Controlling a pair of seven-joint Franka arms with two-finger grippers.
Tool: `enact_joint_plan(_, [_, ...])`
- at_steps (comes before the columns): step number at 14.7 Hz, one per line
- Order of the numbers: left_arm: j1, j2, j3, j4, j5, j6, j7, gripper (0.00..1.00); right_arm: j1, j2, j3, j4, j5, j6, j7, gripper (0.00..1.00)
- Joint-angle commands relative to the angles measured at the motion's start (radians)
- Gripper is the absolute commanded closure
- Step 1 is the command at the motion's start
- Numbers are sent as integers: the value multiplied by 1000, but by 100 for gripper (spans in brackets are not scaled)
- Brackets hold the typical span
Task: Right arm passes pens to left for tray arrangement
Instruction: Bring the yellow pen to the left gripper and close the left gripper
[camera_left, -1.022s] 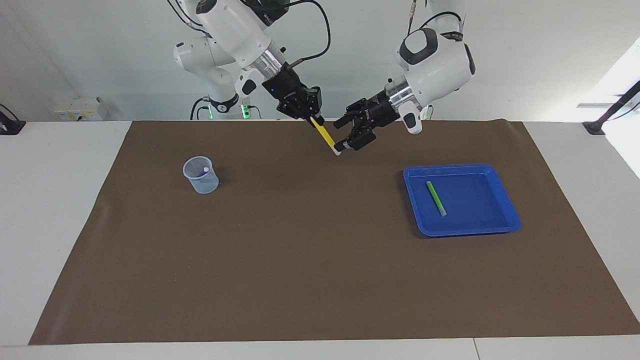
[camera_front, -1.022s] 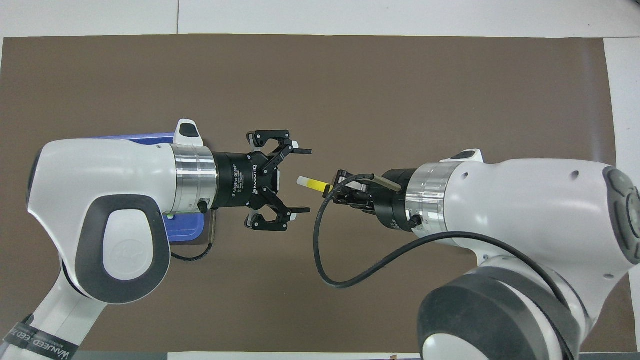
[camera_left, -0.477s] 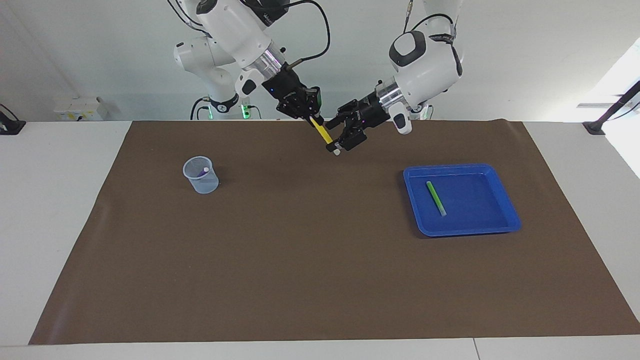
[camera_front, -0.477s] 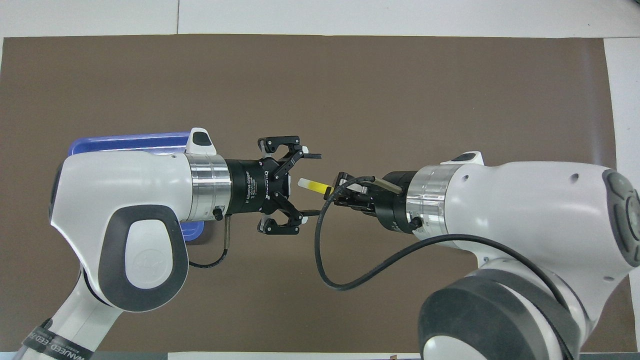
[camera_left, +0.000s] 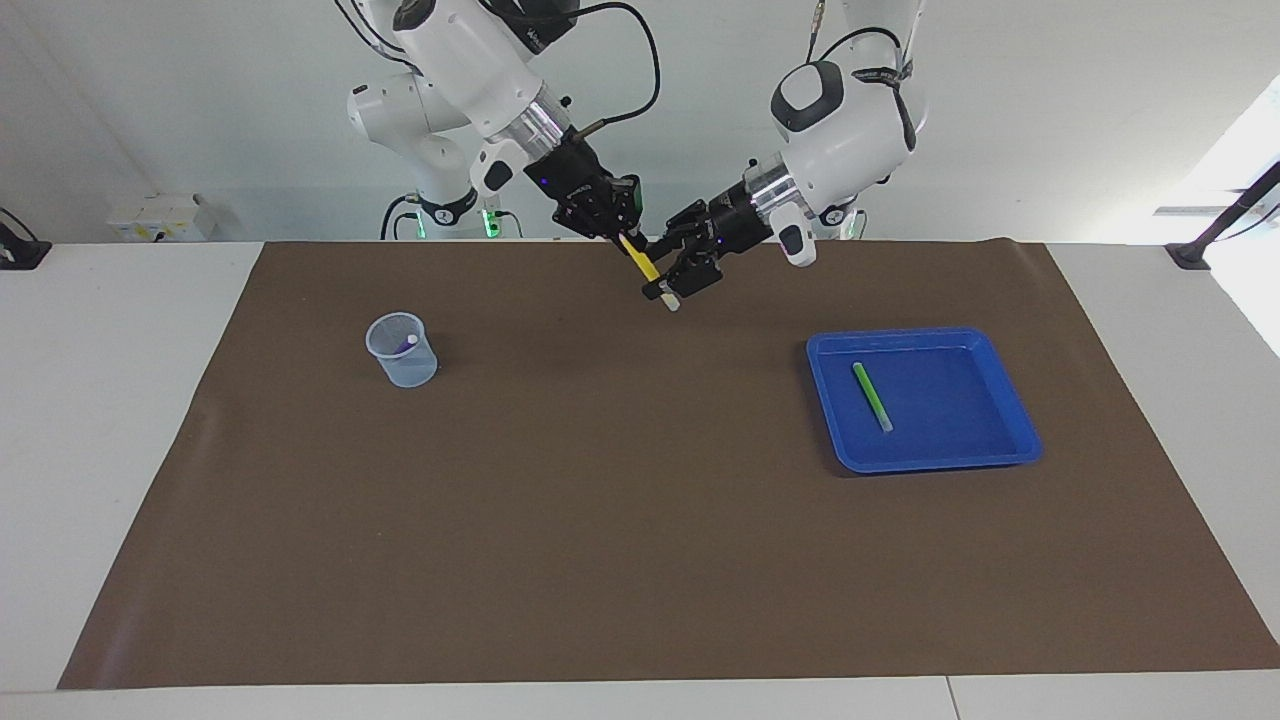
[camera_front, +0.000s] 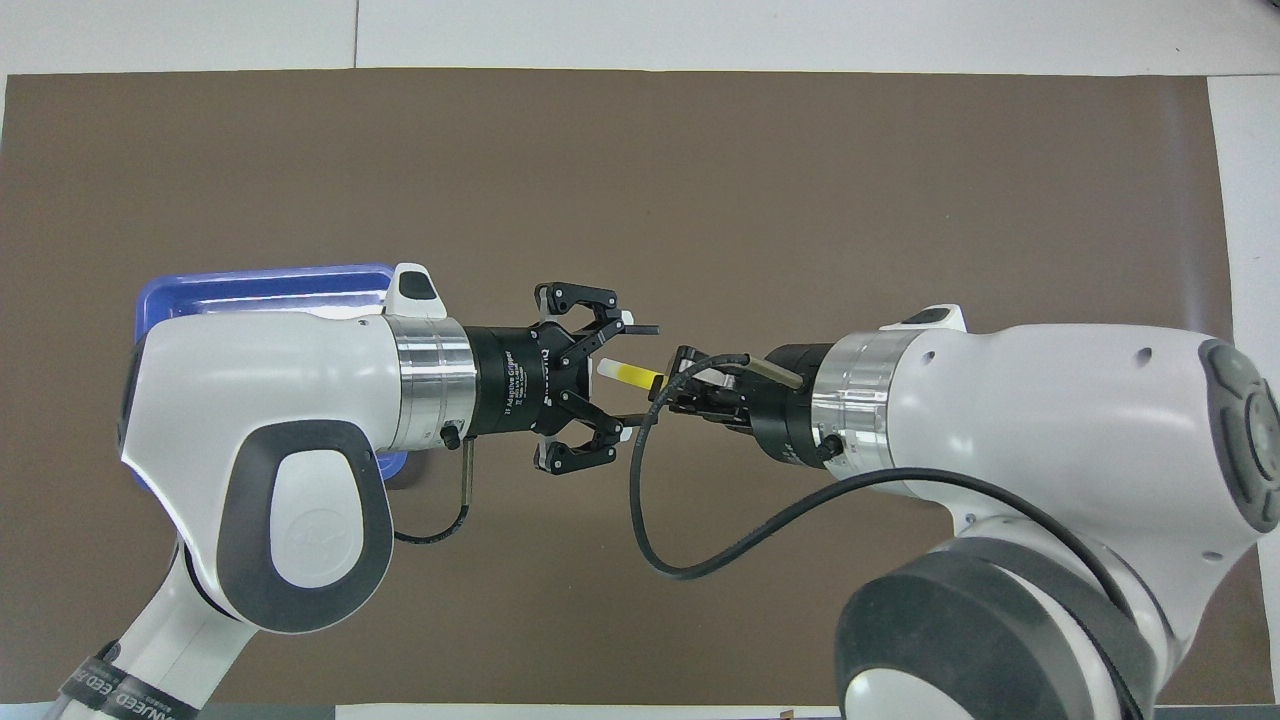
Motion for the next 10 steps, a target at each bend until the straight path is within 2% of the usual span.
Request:
enact_joint_plan(1, [-13, -36, 10, -41, -25, 24, 14, 41, -4, -27, 6, -31, 20, 20, -4, 100])
enact_joint_plan(2, [-11, -36, 10, -41, -25, 24, 14, 46, -4, -27, 6, -31, 20, 21, -4, 100])
enact_joint_plan(5, [-6, -35, 11, -41, -24, 25, 20, 96, -6, -27, 5, -31, 20, 20, -9, 100])
enact_joint_plan(6, [-3, -35, 11, -40, -24, 24, 22, 100, -6, -27, 5, -31, 20, 20, -9, 100])
enact_joint_plan(10, [-8, -35, 11, -38, -22, 24, 30, 100, -6, -26, 5, -30, 20, 20, -9, 100])
